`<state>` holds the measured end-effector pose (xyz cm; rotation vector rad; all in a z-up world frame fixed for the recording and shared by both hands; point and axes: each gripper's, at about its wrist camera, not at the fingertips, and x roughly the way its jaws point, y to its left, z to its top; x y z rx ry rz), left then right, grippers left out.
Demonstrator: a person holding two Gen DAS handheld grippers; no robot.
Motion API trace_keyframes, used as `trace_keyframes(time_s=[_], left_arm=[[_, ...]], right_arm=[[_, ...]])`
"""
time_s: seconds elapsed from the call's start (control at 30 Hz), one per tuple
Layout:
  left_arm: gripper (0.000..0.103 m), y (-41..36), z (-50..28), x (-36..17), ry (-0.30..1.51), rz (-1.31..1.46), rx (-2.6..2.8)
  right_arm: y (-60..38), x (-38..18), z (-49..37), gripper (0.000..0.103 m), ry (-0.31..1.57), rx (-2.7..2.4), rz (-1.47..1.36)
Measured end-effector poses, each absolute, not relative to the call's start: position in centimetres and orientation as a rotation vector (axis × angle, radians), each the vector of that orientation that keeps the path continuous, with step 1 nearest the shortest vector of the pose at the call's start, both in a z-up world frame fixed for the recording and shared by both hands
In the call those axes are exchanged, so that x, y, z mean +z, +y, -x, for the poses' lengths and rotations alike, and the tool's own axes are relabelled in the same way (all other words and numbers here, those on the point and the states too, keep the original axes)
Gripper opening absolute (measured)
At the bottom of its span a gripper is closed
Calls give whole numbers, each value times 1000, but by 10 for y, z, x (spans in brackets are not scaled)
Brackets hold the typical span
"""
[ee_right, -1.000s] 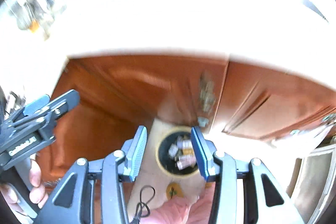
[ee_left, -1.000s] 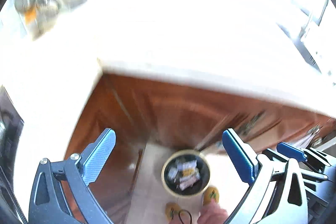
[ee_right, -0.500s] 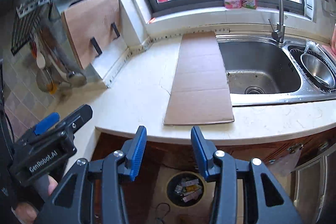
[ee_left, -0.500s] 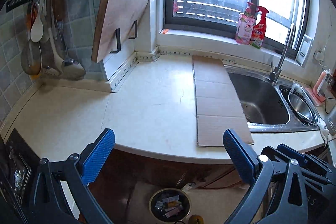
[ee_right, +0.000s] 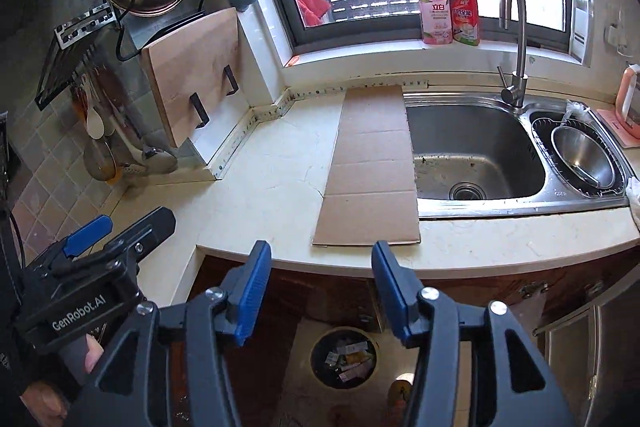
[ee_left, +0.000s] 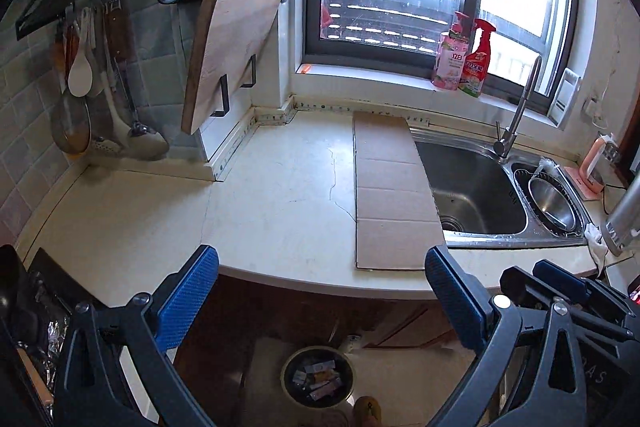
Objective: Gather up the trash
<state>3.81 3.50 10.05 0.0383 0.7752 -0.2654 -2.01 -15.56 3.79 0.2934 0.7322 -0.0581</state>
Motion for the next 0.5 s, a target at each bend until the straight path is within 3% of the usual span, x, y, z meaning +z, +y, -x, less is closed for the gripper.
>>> trace_keyframes(time_s=[0.5], left_arm=[[102, 37, -32, 104, 735, -44, -220]], right_arm=[[-150, 46, 10, 53, 700, -76, -241]])
